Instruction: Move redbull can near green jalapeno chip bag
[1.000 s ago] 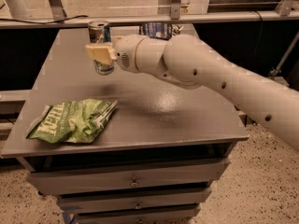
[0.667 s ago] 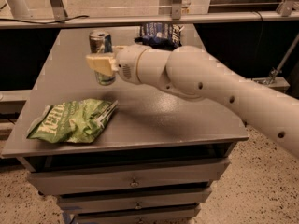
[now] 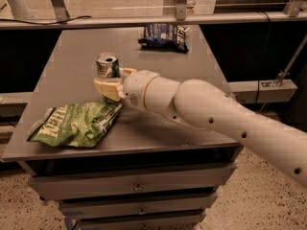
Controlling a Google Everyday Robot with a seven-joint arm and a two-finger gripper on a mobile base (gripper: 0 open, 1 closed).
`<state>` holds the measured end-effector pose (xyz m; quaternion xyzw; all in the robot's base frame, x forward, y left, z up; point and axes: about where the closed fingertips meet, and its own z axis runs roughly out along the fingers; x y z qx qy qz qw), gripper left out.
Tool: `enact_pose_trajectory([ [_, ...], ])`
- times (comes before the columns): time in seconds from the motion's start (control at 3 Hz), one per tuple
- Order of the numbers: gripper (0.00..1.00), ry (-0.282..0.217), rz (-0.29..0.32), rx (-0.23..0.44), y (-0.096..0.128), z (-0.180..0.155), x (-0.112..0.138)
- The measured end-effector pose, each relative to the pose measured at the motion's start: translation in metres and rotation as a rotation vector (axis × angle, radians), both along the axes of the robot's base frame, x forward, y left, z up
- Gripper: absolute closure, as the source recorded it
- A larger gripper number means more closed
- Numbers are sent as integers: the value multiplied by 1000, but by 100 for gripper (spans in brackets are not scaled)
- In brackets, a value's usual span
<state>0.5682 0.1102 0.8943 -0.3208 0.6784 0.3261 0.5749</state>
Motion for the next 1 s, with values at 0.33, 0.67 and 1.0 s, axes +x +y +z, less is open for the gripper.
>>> enact_pose_trajectory([
  [0.33, 83, -13, -7, 3, -3, -12, 0],
  [0.67, 59, -22, -13, 2, -6, -17, 0],
  [1.0, 36, -22, -13, 2, -6, -16, 0],
])
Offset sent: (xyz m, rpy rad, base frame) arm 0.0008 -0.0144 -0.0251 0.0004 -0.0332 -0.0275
